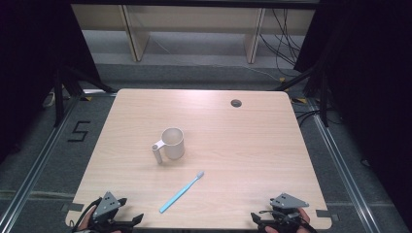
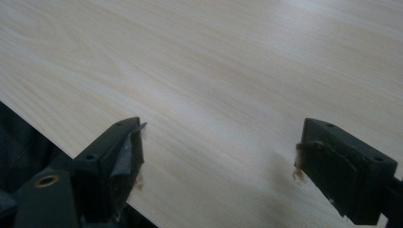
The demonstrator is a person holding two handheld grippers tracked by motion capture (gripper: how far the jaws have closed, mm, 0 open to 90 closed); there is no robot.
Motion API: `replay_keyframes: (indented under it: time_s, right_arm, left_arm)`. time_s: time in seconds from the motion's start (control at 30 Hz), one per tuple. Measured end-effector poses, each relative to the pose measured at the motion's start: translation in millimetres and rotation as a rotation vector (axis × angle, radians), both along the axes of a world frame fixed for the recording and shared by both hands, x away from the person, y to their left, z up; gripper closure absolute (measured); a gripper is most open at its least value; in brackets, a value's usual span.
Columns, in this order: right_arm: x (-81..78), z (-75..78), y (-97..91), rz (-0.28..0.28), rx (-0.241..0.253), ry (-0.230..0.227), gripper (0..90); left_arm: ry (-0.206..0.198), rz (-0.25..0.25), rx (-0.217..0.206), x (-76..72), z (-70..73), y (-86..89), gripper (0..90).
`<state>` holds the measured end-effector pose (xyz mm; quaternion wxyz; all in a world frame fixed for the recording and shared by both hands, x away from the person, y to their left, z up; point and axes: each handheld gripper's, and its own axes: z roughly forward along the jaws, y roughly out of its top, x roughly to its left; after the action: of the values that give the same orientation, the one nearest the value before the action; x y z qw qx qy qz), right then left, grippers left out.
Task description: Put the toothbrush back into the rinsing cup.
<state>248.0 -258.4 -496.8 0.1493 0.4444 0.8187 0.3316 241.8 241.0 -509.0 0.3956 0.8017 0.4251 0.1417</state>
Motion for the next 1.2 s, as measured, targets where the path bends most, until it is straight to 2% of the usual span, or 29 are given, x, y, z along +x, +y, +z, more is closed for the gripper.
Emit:
replay_keyframes:
  time_s: [0.03, 0.07, 0.1, 0.13, 0.17, 0.2, 0.33, 0.4, 0.43, 0.47, 0.53, 0.6, 0.63, 0.67, 0.7, 0.73, 0.8, 0.83, 0.87, 0.9, 0.93, 1.0, 1.07, 1.1, 1.13, 1.2]
  right_arm:
    - [0.0, 0.0, 0.0, 0.0, 0.0, 0.0, 15.9]
    - [-0.4, 0.2, 0.4, -0.002, -0.001, 0.003, 15.9]
    - [-1.0, 0.7, 0.9, -0.012, -0.004, 0.005, 16.1]
    - [-0.5, -0.3, 1.3, -0.008, 0.009, 0.002, 16.7]
    - [-1.2, 0.9, 1.0, -0.011, -0.002, 0.002, 17.1]
    - [-1.0, 0.9, 0.9, -0.009, -0.002, 0.0, 17.1]
    - [-0.6, 0.2, 0.7, 0.0, 0.002, 0.001, 17.7]
    - [-0.6, 0.9, 1.4, 0.003, 0.01, 0.003, 18.3]
    - [0.0, 0.5, 0.6, 0.013, 0.004, -0.011, 18.2]
    - [-0.2, 0.4, 0.7, 0.011, 0.008, -0.003, 18.2]
    - [-0.6, 0.8, 0.7, 0.006, 0.01, 0.007, 18.2]
    - [0.0, 0.3, 0.3, 0.006, 0.006, -0.001, 18.2]
    - [0.0, 0.5, 0.3, 0.007, 0.008, -0.003, 18.2]
    - [0.1, 0.6, 0.4, 0.011, 0.008, -0.008, 18.3]
    - [0.1, 0.6, 0.4, 0.011, 0.008, -0.008, 18.3]
    - [0.3, 0.3, 0.5, 0.013, 0.014, -0.008, 18.3]
    - [-0.1, 1.0, 0.8, 0.007, 0.044, 0.007, 18.8]
    - [-0.1, 1.0, 0.8, 0.007, 0.044, 0.007, 18.8]
    - [0.9, 1.0, -0.8, 0.032, 0.043, -0.002, 19.3]
    - [-2.8, 2.1, 1.7, -0.022, 0.058, 0.015, 19.4]
    - [-0.8, 2.2, -0.7, -0.003, 0.046, -0.003, 19.4]
    - [-1.3, 2.4, -0.5, -0.012, 0.052, 0.01, 19.4]
    - [-0.3, 1.2, -1.3, 0.002, 0.045, -0.003, 19.8]
    - [-0.5, 1.6, -1.0, 0.001, 0.054, 0.005, 20.2]
    - [0.6, 1.6, -1.8, 0.022, 0.073, 0.018, 20.4]
    - [0.6, 1.8, -2.6, 0.025, 0.072, 0.019, 20.4]
  left_arm:
    - [0.002, 0.001, 0.019, 0.6, 0.4, 1.0, 17.8]
    - [0.002, 0.001, 0.018, 0.6, 0.5, 1.0, 17.4]
    - [0.004, 0.003, 0.016, 0.6, 0.5, 1.0, 16.8]
    - [0.008, 0.009, -0.008, -0.1, 0.3, -0.3, 16.4]
    - [0.015, -0.002, 0.016, 0.3, 1.3, 2.2, 16.4]
    - [0.017, -0.007, 0.021, 0.6, 1.9, 3.3, 16.2]
    - [0.017, -0.006, 0.024, 0.9, 2.3, 2.9, 15.9]
    - [0.033, -0.012, 0.017, 1.6, 2.7, 1.7, 16.0]
    - [0.036, -0.016, 0.02, 2.2, 2.4, 1.0, 16.6]
    - [0.041, -0.028, 0.03, 3.4, 2.5, 1.0, 17.4]
    - [0.053, -0.027, 0.021, 4.9, 3.7, -1.9, 17.7]
    - [0.053, -0.047, 0.041, 7.8, 6.7, -3.8, 17.7]
    - [0.048, -0.036, 0.02, 8.7, 7.5, -7.1, 18.1]
    - [0.056, -0.056, 0.043, 10.1, 10.9, -7.1, 20.0]
    - [0.054, -0.061, 0.037, 12.0, 12.4, -9.0, 20.0]
    - [0.053, -0.07, 0.051, 14.5, 14.3, -10.3, 20.6]
    - [0.056, -0.085, 0.04, 18.6, 17.1, -15.2, 23.9]
    - [0.06, -0.092, 0.041, 20.8, 18.4, -17.6, 23.9]
    - [0.064, -0.094, 0.033, 23.2, 18.3, -20.5, 23.9]
    - [0.071, -0.099, 0.044, 25.5, 19.2, -22.9, 24.2]
    - [0.076, -0.108, 0.049, 28.1, 19.8, -25.2, 25.6]
    - [0.084, -0.12, 0.042, 32.6, 20.3, -31.3, 26.0]
    - [0.094, -0.142, 0.046, 37.9, 21.2, -37.4, 26.2]
    - [0.095, -0.148, 0.064, 40.9, 21.6, -40.5, 26.4]
    - [0.102, -0.164, 0.061, 43.1, 22.3, -44.2, 27.1]
    - [0.107, -0.178, 0.069, 48.2, 24.0, -51.8, 28.6]
